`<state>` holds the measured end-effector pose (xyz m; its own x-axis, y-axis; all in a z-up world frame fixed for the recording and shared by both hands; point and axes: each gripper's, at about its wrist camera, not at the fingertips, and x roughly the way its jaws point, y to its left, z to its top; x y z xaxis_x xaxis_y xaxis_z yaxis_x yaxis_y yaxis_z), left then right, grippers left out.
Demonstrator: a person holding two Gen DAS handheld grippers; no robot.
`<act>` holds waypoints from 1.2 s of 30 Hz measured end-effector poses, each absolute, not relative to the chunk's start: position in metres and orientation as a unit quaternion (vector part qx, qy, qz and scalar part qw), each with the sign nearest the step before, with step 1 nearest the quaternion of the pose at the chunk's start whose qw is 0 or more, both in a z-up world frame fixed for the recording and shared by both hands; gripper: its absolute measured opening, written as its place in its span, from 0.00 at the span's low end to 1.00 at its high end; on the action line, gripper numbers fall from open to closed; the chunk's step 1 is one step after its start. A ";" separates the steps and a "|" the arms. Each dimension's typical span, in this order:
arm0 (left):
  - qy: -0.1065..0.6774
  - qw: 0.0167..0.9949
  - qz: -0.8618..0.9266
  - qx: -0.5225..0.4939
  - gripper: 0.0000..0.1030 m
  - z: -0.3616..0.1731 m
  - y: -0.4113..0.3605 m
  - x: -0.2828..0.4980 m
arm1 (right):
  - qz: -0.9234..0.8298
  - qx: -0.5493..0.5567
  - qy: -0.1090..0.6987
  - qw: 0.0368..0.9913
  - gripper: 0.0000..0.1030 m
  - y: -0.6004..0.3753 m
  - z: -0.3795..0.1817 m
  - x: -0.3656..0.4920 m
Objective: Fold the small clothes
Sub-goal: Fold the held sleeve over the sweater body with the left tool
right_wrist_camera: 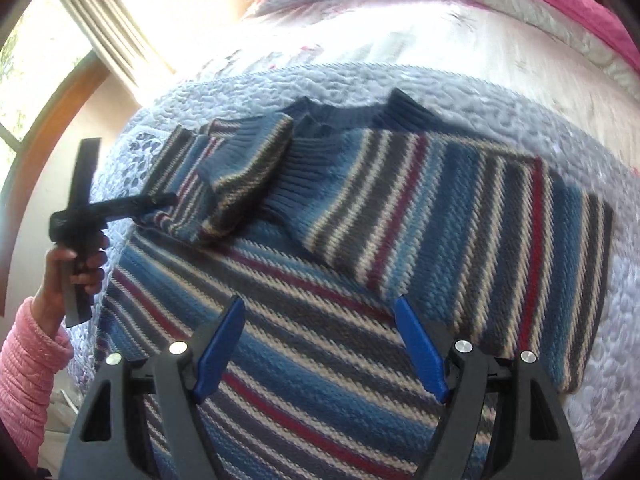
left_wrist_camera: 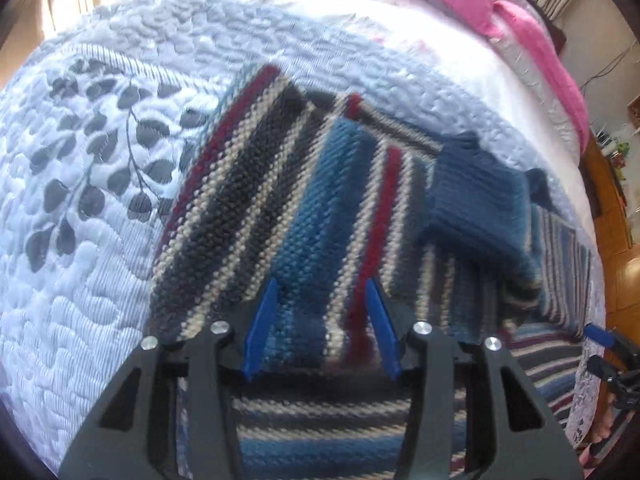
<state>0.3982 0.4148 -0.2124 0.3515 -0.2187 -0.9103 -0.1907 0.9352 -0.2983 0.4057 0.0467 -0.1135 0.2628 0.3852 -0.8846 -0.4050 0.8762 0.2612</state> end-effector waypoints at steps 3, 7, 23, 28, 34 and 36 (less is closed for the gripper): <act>0.571 0.802 -0.015 -0.176 0.41 -0.219 0.416 0.403 | 0.272 -0.030 0.549 0.790 0.77 0.092 -0.103 0.423; 0.573 0.802 -0.022 -0.170 0.43 -0.219 0.411 0.410 | 0.298 -0.063 0.539 0.785 0.77 0.152 -0.098 0.439; 0.557 0.810 -0.035 -0.178 0.43 -0.223 0.415 0.405 | 0.269 0.006 0.581 0.768 0.24 0.129 -0.156 0.479; 0.555 0.812 -0.033 -0.177 0.43 -0.223 0.415 0.404 | 0.263 0.088 0.594 0.755 0.32 0.070 -0.161 0.463; 0.554 0.814 -0.029 -0.173 0.44 -0.223 0.413 0.404 | 0.281 0.178 0.573 0.749 0.74 0.012 -0.151 0.446; 0.553 0.814 -0.027 -0.173 0.44 -0.223 0.413 0.404 | 0.260 0.175 0.567 0.762 0.76 0.005 -0.147 0.452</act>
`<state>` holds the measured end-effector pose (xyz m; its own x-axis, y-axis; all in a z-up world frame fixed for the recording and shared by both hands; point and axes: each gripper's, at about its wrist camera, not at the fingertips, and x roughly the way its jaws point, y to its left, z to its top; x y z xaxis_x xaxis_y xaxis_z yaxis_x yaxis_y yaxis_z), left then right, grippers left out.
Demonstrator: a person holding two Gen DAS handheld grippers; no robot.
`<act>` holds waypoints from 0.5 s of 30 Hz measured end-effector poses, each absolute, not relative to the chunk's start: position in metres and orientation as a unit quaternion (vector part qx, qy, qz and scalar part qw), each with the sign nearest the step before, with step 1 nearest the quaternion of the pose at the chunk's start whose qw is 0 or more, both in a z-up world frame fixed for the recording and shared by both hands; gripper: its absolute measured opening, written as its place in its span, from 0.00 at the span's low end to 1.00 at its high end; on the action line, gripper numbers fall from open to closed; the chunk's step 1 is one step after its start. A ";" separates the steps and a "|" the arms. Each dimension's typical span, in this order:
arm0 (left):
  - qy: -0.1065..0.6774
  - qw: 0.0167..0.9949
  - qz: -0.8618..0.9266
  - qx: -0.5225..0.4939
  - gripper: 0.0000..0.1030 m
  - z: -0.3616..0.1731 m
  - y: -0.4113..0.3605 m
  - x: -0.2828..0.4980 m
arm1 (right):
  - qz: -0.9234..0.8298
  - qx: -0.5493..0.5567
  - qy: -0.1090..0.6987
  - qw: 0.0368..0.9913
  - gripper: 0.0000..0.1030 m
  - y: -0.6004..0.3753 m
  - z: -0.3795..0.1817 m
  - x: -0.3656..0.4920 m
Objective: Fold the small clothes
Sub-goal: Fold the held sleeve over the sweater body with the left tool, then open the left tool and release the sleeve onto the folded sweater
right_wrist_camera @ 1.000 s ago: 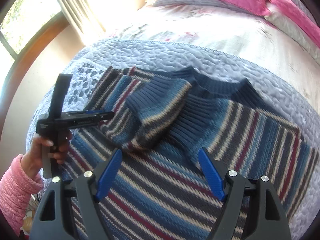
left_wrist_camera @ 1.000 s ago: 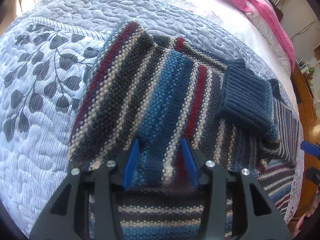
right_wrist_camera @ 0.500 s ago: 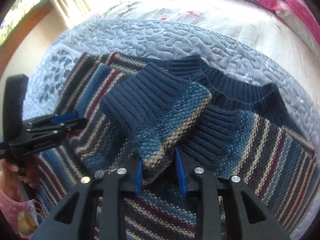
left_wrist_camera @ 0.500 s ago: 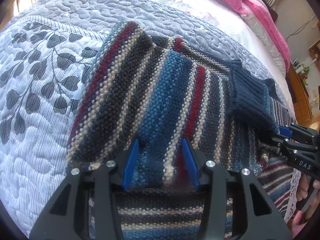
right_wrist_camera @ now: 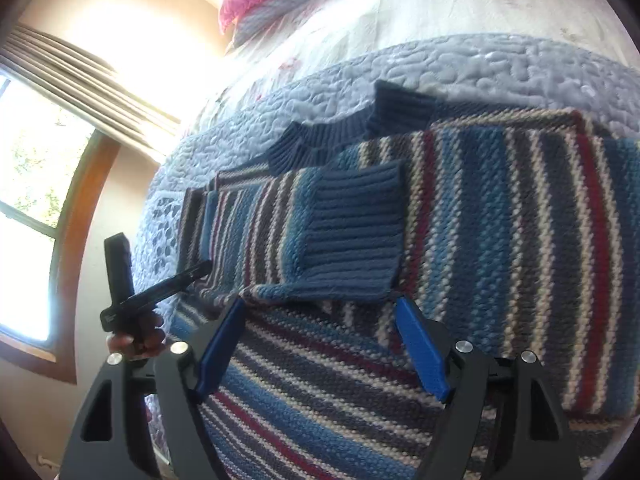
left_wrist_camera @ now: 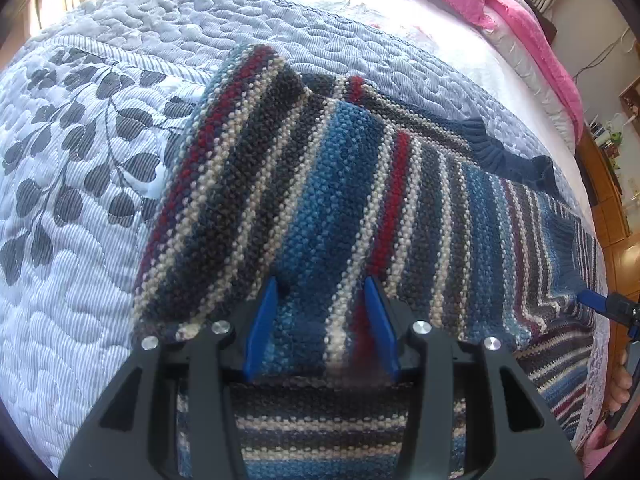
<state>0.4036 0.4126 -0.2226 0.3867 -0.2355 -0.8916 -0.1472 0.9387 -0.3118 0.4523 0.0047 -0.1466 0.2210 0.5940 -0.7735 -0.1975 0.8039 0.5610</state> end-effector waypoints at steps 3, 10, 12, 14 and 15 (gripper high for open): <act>0.547 0.818 -0.025 -0.174 0.44 -0.216 0.411 0.399 | 0.264 0.200 0.575 0.748 0.76 0.007 -0.153 0.471; 0.502 0.845 -0.003 -0.184 0.55 -0.184 0.420 0.367 | 0.251 0.120 0.580 0.765 0.19 0.039 -0.161 0.481; 0.492 0.857 0.006 -0.155 0.55 -0.177 0.419 0.358 | 0.258 0.117 0.574 0.768 0.09 0.038 -0.160 0.476; 0.484 0.866 0.021 -0.123 0.55 -0.172 0.417 0.352 | 0.251 0.098 0.558 0.785 0.06 0.032 -0.151 0.470; 0.480 0.869 0.027 -0.113 0.55 -0.171 0.418 0.350 | 0.245 0.094 0.548 0.794 0.05 0.027 -0.145 0.467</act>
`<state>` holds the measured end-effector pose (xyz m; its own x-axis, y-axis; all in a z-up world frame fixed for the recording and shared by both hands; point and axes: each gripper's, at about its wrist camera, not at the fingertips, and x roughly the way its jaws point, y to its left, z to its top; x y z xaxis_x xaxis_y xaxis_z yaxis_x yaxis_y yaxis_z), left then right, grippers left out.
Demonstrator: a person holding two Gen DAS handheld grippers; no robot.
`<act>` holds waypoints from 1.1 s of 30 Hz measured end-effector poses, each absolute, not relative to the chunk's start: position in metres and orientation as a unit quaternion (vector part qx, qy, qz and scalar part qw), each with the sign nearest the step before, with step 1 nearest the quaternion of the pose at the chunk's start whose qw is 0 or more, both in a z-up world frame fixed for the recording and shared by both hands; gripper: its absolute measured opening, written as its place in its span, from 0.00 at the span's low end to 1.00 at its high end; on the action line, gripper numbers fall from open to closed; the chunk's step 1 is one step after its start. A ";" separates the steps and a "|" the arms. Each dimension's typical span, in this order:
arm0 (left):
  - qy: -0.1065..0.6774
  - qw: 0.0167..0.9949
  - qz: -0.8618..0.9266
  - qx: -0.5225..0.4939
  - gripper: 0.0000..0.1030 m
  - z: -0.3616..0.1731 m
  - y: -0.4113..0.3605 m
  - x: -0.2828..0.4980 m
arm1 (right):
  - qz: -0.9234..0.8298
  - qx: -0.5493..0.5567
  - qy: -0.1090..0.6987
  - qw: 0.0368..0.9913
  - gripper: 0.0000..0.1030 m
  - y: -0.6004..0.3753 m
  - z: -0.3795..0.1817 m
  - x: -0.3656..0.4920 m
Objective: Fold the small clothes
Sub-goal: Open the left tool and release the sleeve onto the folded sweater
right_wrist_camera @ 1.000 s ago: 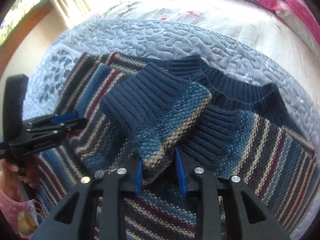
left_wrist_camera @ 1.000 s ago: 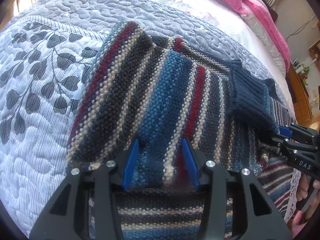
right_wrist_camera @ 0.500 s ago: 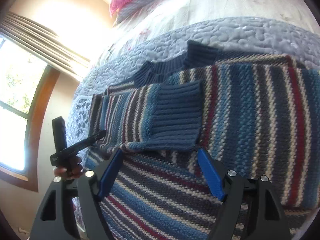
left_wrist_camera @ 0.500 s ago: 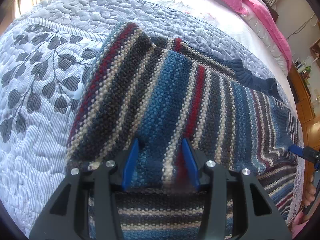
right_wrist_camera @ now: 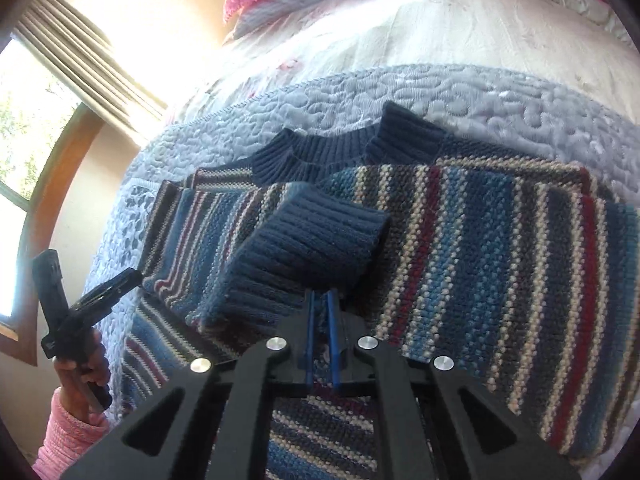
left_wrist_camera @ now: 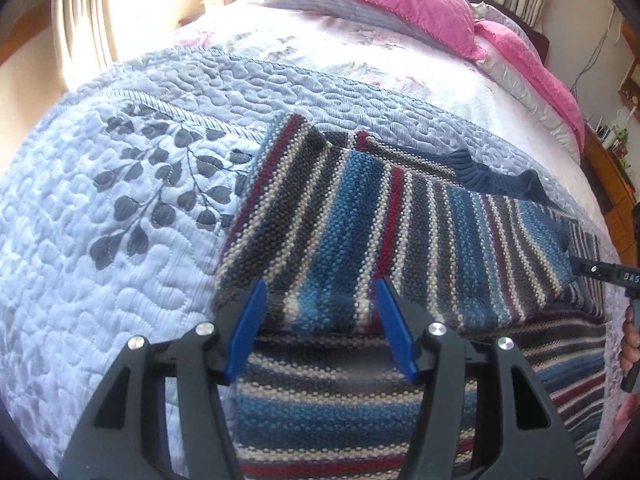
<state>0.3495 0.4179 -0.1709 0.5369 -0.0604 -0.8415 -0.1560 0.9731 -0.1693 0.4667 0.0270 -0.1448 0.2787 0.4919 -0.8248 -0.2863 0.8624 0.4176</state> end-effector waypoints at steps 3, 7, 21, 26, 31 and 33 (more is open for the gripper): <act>0.482 0.871 0.035 -0.088 0.56 -0.172 0.416 0.349 | 0.229 0.108 0.530 0.809 0.02 0.008 -0.132 0.462; 0.491 0.868 0.046 -0.060 0.56 -0.181 0.403 0.355 | 0.214 0.106 0.544 0.804 0.00 -0.006 -0.139 0.459; 0.495 0.866 0.030 -0.060 0.61 -0.184 0.391 0.366 | 0.242 0.187 0.565 0.766 0.46 -0.019 -0.158 0.467; 0.504 0.860 0.031 -0.073 0.63 -0.195 0.393 0.370 | 0.254 0.144 0.578 0.762 0.19 0.007 -0.167 0.465; 0.486 0.871 0.029 -0.061 0.65 -0.183 0.392 0.365 | 0.257 0.150 0.534 0.791 0.13 -0.009 -0.137 0.456; 0.485 0.872 0.026 -0.057 0.65 -0.183 0.392 0.366 | 0.220 0.112 0.532 0.810 0.13 -0.012 -0.135 0.453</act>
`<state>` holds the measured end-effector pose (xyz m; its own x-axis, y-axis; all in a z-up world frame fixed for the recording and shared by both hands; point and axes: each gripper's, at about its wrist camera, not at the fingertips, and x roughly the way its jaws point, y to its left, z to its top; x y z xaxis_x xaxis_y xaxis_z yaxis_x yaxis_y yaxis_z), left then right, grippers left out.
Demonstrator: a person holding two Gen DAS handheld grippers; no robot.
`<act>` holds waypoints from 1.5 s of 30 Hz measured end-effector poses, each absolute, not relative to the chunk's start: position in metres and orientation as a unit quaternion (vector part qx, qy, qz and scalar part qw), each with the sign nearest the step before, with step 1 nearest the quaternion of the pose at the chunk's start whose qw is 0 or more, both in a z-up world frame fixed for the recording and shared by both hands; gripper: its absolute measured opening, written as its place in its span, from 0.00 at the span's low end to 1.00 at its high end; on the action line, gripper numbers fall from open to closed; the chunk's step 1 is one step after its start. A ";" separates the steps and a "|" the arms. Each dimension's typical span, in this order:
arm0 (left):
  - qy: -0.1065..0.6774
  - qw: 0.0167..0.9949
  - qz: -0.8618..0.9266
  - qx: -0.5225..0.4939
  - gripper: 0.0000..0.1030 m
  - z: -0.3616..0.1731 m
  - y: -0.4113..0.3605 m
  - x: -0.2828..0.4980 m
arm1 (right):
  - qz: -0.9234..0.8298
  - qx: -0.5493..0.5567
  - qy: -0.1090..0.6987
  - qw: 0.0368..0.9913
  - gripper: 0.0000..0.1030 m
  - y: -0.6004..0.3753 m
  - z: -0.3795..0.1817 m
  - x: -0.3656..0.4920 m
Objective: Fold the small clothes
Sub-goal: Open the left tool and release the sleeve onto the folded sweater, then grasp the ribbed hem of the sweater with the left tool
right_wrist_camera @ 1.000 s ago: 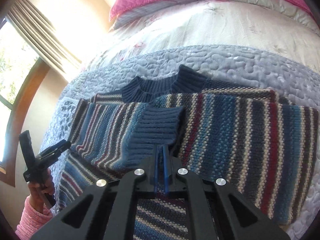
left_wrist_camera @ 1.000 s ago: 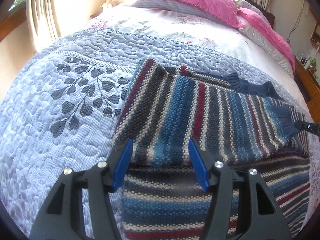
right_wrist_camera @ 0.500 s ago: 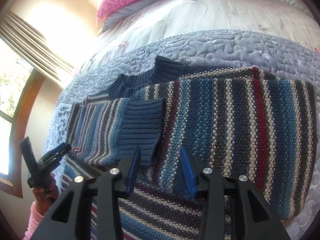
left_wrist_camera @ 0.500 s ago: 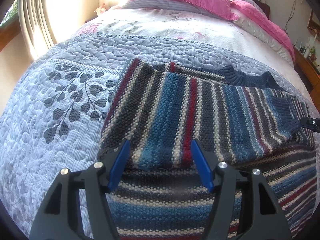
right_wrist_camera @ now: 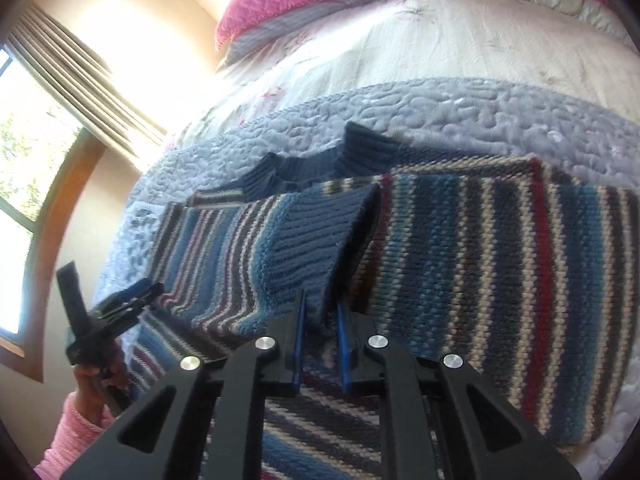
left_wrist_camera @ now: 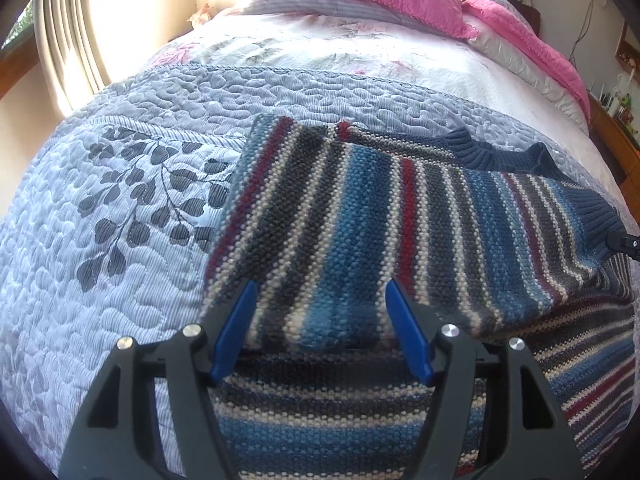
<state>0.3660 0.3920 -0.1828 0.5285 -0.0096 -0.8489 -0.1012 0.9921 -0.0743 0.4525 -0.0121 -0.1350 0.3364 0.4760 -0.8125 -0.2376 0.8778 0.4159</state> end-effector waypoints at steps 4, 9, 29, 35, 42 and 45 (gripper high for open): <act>0.514 0.857 0.034 -0.030 0.65 -0.205 0.385 0.375 | 0.209 0.115 0.569 0.787 0.13 -0.014 -0.170 0.456; 0.512 0.857 0.039 -0.043 0.65 -0.204 0.388 0.376 | 0.221 0.163 0.574 0.772 0.19 -0.031 -0.174 0.458; 0.550 0.832 0.008 -0.068 0.76 -0.167 0.410 0.137 | 0.153 0.090 0.528 0.830 0.55 -0.101 -0.126 0.167; 0.569 0.820 -0.007 -0.065 0.76 -0.177 0.407 0.085 | 0.150 0.118 0.546 0.815 0.56 -0.111 -0.137 0.107; 0.580 0.809 -0.027 -0.088 0.76 -0.188 0.403 0.062 | 0.137 0.130 0.566 0.802 0.58 -0.119 -0.152 0.072; 0.583 0.807 -0.036 -0.090 0.77 -0.193 0.395 0.057 | 0.138 0.139 0.573 0.796 0.58 -0.120 -0.156 0.066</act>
<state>0.0571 0.3953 -0.1932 0.3181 -0.1641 -0.9337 -0.0466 0.9810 -0.1883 0.0659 -0.1197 -0.1565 0.3047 0.3796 -0.8736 -0.0609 0.9231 0.3798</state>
